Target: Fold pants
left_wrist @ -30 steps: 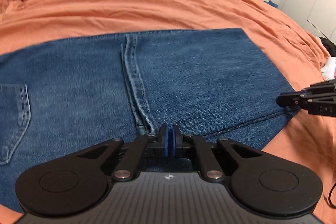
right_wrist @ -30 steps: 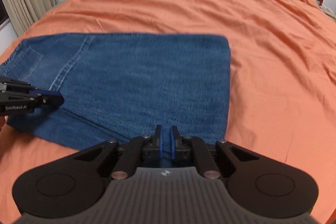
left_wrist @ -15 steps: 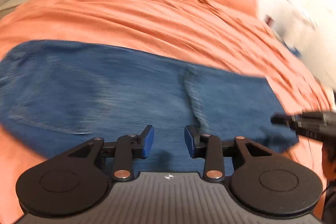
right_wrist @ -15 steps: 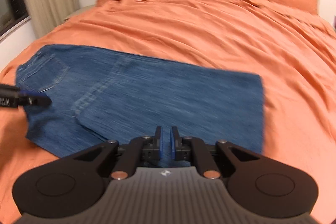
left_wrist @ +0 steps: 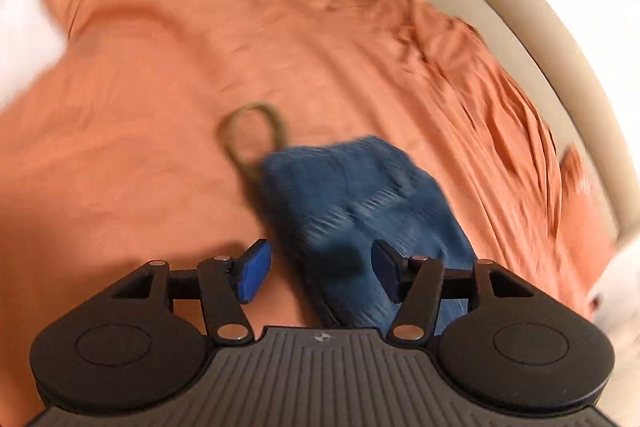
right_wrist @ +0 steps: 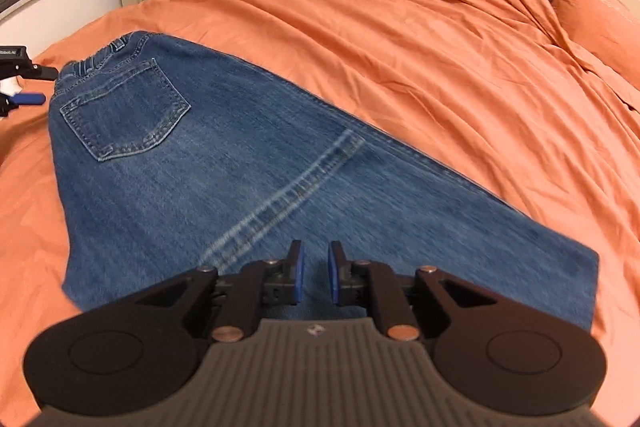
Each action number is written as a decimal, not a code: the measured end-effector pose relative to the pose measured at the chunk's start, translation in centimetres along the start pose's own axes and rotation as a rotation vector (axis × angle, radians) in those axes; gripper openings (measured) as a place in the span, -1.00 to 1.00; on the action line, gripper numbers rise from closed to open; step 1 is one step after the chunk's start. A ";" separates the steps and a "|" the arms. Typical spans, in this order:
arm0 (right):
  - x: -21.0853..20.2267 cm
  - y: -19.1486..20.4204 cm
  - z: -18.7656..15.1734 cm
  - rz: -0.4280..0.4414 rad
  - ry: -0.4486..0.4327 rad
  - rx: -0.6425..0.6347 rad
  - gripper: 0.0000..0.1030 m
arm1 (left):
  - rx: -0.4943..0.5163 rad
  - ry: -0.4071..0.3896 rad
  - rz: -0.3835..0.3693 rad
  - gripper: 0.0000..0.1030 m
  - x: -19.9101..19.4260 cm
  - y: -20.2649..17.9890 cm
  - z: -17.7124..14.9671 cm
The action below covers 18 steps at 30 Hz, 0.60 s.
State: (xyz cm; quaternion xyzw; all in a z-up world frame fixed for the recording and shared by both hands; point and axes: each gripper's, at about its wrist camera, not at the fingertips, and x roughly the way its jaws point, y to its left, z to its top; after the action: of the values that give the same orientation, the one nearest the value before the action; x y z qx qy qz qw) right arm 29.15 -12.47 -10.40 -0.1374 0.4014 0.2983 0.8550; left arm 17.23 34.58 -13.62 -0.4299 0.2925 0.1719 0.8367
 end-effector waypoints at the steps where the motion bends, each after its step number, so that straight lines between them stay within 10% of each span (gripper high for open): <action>1: 0.4 0.1 0.3 0.008 0.006 0.002 -0.84 | -0.028 0.008 -0.007 0.29 0.9 0.7 0.4; 12: 5.7 0.3 2.6 0.063 0.136 0.015 -0.84 | -0.037 0.042 -0.069 0.12 7.0 2.1 2.9; 18: 7.2 0.2 2.7 0.065 0.201 0.050 -0.86 | 0.074 0.018 -0.006 -0.34 6.7 0.0 2.5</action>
State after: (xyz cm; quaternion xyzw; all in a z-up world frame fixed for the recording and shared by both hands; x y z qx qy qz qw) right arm 34.32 -8.16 -14.20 -0.1322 0.4965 0.3004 0.8036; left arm 23.23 36.84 -16.77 -0.4009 0.3050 0.1545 0.8499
